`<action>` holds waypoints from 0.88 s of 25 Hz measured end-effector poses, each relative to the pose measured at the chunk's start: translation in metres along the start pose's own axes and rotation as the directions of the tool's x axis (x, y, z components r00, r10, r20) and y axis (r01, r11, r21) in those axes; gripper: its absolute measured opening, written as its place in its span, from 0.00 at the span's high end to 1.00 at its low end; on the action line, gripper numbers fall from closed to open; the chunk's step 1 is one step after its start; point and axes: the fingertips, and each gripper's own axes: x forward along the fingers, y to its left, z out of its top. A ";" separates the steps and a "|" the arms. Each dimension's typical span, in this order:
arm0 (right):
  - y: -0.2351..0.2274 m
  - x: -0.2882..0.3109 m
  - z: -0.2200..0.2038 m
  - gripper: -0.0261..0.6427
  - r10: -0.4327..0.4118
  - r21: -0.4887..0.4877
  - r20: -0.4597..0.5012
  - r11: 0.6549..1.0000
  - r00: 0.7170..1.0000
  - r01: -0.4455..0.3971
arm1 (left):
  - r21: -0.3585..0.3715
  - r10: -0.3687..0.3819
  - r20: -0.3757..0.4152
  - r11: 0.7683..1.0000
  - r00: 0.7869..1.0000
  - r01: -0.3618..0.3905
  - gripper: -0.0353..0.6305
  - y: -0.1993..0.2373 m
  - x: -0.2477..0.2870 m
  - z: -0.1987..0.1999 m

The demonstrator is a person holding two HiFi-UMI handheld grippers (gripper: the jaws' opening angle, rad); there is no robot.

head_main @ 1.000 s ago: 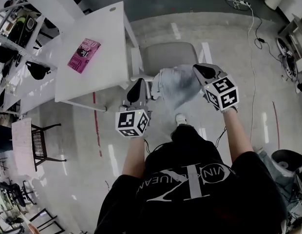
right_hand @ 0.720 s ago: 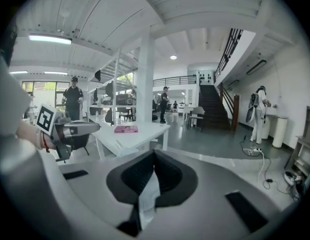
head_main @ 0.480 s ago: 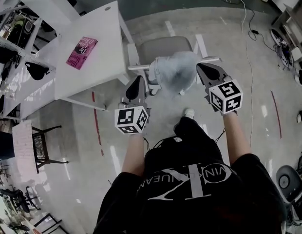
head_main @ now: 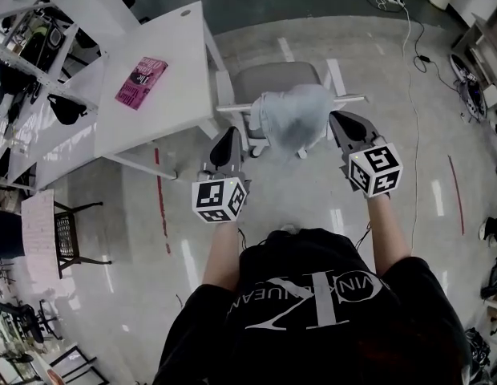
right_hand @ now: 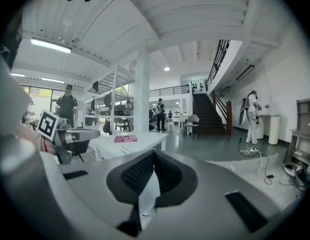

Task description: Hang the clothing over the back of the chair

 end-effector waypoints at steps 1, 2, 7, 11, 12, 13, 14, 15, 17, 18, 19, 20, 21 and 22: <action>0.001 -0.001 0.000 0.94 0.002 0.000 0.004 1.000 1.000 -0.002 | -0.002 0.003 -0.002 1.000 1.000 -0.003 0.93 0.001 -0.001 -0.001; 0.002 -0.001 0.000 0.94 0.005 -0.001 0.009 1.000 1.000 -0.005 | -0.005 0.007 -0.002 1.000 1.000 -0.007 0.93 0.001 -0.002 -0.001; 0.006 -0.013 -0.008 0.94 0.023 -0.008 0.015 1.000 1.000 -0.023 | -0.015 0.022 -0.010 1.000 1.000 -0.022 0.93 -0.006 -0.008 -0.008; 0.007 -0.031 -0.016 0.94 0.022 0.001 0.008 1.000 1.000 -0.022 | -0.016 0.017 -0.026 1.000 1.000 -0.018 0.93 -0.023 -0.016 -0.013; 0.007 -0.036 -0.017 0.94 0.022 0.001 0.008 1.000 1.000 -0.022 | -0.013 0.016 -0.027 1.000 1.000 -0.016 0.93 -0.027 -0.019 -0.013; 0.007 -0.041 -0.018 0.94 0.021 0.002 0.008 1.000 1.000 -0.021 | -0.010 0.015 -0.028 1.000 1.000 -0.015 0.93 -0.032 -0.021 -0.013; 0.006 -0.046 -0.019 0.94 0.019 0.002 0.008 1.000 1.000 -0.019 | -0.008 0.014 -0.027 1.000 1.000 -0.014 0.93 -0.037 -0.023 -0.012; 0.006 -0.051 -0.019 0.94 0.017 0.003 0.008 1.000 1.000 -0.017 | -0.006 0.015 -0.026 1.000 1.000 -0.015 0.93 -0.040 -0.026 -0.011; 0.007 -0.059 -0.020 0.94 0.013 0.002 0.012 1.000 1.000 -0.013 | -0.003 0.018 -0.023 1.000 1.000 -0.018 0.93 -0.046 -0.032 -0.010; 0.009 -0.064 -0.021 0.94 0.013 0.001 0.013 1.000 1.000 -0.013 | 0.000 0.021 -0.022 1.000 1.000 -0.021 0.93 -0.048 -0.035 -0.009; 0.010 -0.067 -0.022 0.94 0.013 0.000 0.014 1.000 1.000 -0.013 | 0.004 0.024 -0.020 1.000 1.000 -0.024 0.93 -0.050 -0.039 -0.009; 0.012 -0.071 -0.024 0.94 0.013 -0.001 0.015 1.000 1.000 -0.013 | 0.008 0.027 -0.019 1.000 0.999 -0.027 0.93 -0.052 -0.042 -0.008; 0.013 -0.074 -0.025 0.94 0.014 -0.001 0.018 1.000 1.000 -0.014 | 0.012 0.030 -0.018 0.999 0.999 -0.030 0.93 -0.054 -0.045 -0.008; 0.015 -0.077 -0.026 0.94 0.015 0.000 0.023 1.000 1.000 -0.015 | 0.015 0.034 -0.016 0.999 0.999 -0.034 0.93 -0.055 -0.048 -0.007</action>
